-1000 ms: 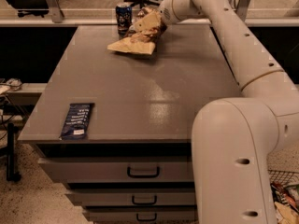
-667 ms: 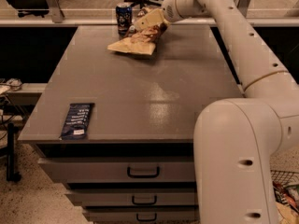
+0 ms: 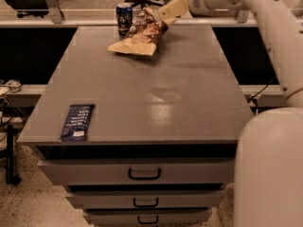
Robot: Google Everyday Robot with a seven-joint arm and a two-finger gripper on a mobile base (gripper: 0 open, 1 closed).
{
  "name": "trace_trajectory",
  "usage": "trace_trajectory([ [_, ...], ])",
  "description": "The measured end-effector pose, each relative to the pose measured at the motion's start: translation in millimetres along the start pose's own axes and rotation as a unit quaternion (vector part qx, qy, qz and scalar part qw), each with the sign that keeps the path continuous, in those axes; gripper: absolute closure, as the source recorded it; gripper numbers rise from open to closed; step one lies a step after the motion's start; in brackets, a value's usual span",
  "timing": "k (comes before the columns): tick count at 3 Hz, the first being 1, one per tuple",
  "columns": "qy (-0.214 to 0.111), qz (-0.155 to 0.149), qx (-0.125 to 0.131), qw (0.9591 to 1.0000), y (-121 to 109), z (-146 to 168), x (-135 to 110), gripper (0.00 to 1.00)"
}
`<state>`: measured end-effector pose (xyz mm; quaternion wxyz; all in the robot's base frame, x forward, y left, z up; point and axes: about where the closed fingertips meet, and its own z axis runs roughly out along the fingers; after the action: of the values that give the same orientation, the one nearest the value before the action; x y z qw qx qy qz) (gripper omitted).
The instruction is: Move brown chip bag near pepsi can
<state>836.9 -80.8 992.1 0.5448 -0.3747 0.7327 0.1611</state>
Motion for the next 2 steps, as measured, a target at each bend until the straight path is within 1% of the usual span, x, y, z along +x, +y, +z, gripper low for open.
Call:
trace_trajectory([
  [1,0.005,-0.025,0.027,0.9993,-4,-70,10,0.0],
  [2,0.018,-0.051,0.065,0.9964,-3,-137,32,0.0],
])
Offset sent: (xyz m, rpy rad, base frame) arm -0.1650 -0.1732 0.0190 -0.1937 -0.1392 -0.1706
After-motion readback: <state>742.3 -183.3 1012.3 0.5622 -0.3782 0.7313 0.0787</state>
